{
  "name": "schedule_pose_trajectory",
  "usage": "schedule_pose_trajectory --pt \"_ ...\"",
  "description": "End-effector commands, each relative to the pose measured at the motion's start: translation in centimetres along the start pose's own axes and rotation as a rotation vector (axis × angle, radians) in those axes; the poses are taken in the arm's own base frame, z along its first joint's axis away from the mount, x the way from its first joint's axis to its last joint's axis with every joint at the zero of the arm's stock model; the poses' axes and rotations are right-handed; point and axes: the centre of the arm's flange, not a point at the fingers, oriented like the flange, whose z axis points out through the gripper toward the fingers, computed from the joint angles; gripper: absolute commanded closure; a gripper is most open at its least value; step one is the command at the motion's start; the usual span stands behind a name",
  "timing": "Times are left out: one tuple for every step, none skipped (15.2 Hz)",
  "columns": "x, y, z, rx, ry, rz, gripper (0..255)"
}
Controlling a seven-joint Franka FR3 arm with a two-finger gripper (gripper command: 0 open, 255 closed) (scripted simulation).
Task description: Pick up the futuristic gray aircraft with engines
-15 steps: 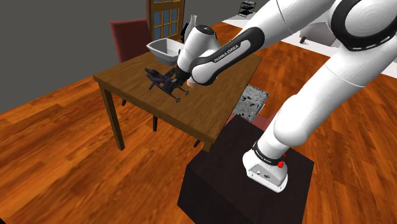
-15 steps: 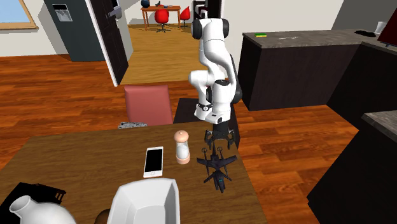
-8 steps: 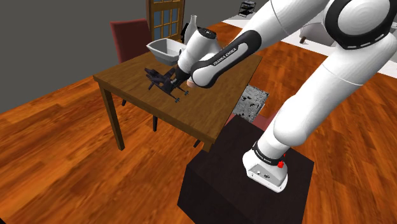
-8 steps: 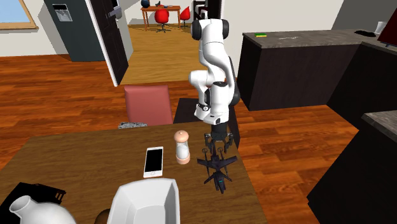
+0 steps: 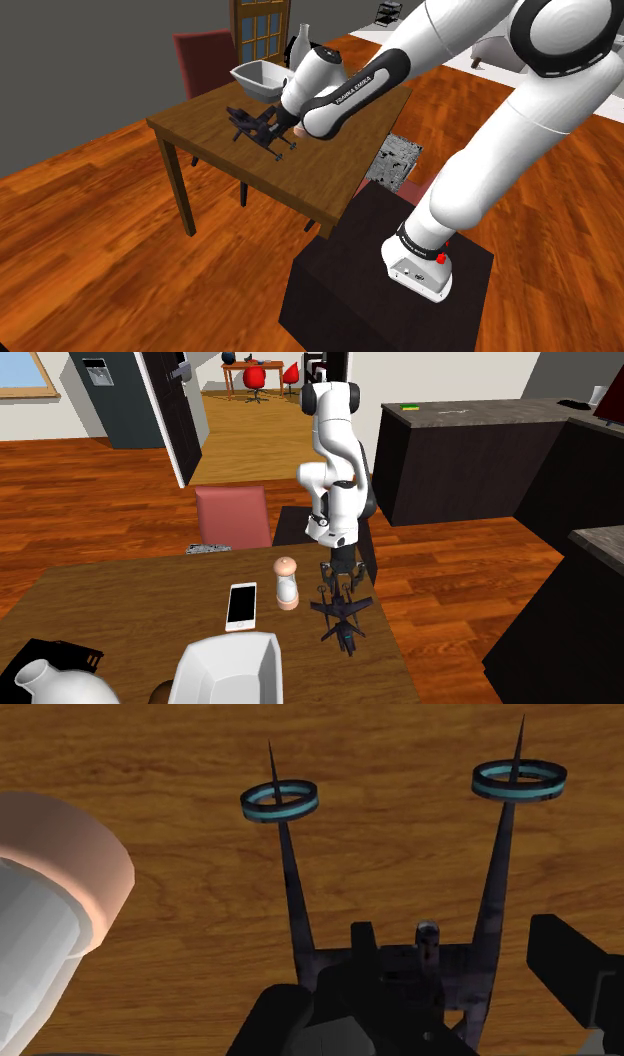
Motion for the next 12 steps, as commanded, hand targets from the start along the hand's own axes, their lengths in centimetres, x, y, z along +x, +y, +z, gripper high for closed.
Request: schedule_pose_trajectory --pt "-1.5 -1.2 1.9 -0.003 -0.118 -0.01 255" --pt "-1.3 -1.1 1.4 -0.003 -0.118 -0.01 255" --pt "-1.0 -1.1 1.0 -0.003 -0.118 -0.01 255" --pt "-0.8 -1.1 0.5 -0.003 -0.118 -0.01 255" --pt "-0.6 -1.1 0.0 -0.003 -0.118 -0.01 255" --pt "-0.4 -1.1 -0.5 -0.003 -0.118 -0.01 255" --pt "-0.2 -1.1 -1.0 -0.003 -0.118 -0.01 255" --pt "0.0 -1.1 -1.4 -0.003 -0.118 -0.01 255" --pt "0.3 -1.1 -1.9 -0.003 -0.118 -0.01 255" --pt "0.5 -1.1 -2.4 -0.003 -0.118 -0.01 255" --pt "0.7 -1.1 -2.9 -0.003 -0.118 -0.01 255" --pt "0.9 -1.1 -3.4 -0.003 -0.118 -0.01 255"
